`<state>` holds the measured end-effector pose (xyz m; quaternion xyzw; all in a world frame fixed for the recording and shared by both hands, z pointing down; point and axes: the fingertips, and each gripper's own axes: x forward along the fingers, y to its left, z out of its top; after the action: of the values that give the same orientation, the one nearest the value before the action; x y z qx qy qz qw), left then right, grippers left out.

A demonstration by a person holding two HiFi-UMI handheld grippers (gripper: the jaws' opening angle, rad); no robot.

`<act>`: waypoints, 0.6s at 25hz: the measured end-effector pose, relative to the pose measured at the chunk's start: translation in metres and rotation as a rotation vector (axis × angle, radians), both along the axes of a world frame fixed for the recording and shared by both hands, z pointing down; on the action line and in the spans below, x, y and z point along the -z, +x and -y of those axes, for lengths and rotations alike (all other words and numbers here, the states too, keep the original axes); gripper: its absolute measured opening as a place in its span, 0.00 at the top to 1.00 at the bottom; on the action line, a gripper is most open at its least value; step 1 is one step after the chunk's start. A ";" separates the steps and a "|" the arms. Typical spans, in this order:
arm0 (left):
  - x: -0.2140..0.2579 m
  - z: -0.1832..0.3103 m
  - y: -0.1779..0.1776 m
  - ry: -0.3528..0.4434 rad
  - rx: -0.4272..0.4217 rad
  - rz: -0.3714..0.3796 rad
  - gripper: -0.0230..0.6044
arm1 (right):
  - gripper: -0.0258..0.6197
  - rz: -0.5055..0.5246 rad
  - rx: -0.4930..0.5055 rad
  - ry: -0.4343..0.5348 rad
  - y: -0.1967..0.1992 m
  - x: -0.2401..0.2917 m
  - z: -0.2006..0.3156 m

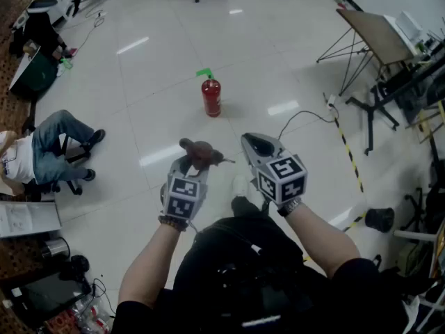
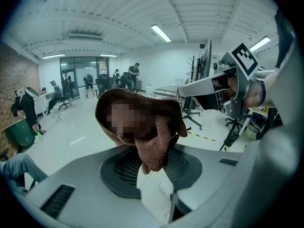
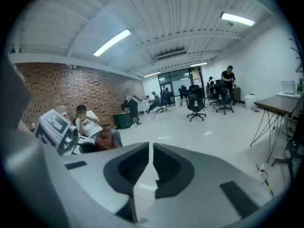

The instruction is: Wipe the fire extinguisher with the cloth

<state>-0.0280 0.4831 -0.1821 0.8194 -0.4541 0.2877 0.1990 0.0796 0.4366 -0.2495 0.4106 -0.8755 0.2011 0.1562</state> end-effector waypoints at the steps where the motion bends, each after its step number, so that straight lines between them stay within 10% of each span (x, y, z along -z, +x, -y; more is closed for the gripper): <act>1: -0.004 0.011 0.003 -0.006 -0.002 0.004 0.80 | 0.89 0.000 0.000 -0.004 0.003 -0.003 0.011; 15: -0.050 0.155 0.037 -0.087 0.051 0.069 0.79 | 0.89 -0.014 0.100 -0.052 0.035 -0.043 0.149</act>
<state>0.0090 0.3285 -0.1319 0.7878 -0.4684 0.3301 0.2259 0.1146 0.2878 -0.2067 0.3635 -0.8883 0.2131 0.1828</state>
